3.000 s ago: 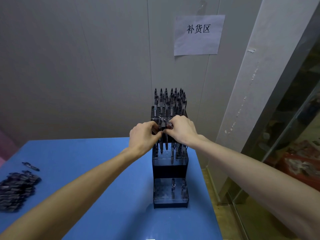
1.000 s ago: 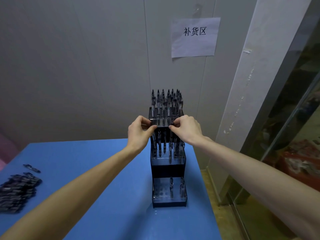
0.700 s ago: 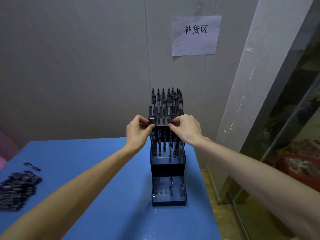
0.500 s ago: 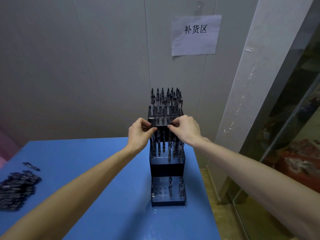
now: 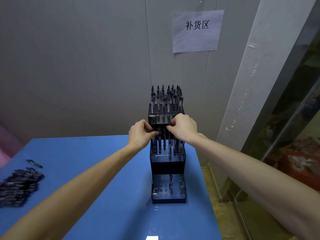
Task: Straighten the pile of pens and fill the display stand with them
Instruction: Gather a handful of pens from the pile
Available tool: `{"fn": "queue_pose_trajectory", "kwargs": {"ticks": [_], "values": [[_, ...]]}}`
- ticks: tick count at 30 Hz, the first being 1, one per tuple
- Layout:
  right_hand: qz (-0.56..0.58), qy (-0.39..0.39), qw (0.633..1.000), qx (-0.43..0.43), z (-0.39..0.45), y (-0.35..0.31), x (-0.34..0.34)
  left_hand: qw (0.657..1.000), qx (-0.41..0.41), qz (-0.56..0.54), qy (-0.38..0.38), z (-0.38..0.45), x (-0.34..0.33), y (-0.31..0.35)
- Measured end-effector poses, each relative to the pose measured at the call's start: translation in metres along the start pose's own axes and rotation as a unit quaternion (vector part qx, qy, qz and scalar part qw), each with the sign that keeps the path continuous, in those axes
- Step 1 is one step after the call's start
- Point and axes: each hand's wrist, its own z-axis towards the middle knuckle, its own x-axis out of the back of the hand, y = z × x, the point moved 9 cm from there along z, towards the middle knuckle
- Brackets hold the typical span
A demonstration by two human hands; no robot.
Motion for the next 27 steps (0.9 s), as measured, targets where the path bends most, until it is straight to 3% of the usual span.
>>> {"fn": "queue_pose_trajectory", "kwargs": {"ticks": [6, 13, 21, 27], "values": [[-0.008, -0.003, 1.0, -0.019, 0.002, -0.002, -0.007, 0.999, 0.011, -0.032, -0.016, -0.003, -0.007, -0.008], [0.037, -0.071, 0.994, -0.073, -0.001, 0.02, -0.029, 0.999, 0.016, -0.042, -0.025, -0.005, -0.013, -0.01], [0.006, -0.076, 0.995, -0.066, -0.003, 0.018, -0.034, 0.999, 0.018, -0.006, -0.031, -0.005, -0.02, -0.009], [-0.006, -0.084, 0.996, -0.016, -0.004, 0.01, -0.023, 0.993, 0.005, 0.072, -0.088, -0.005, -0.021, -0.002]]}}
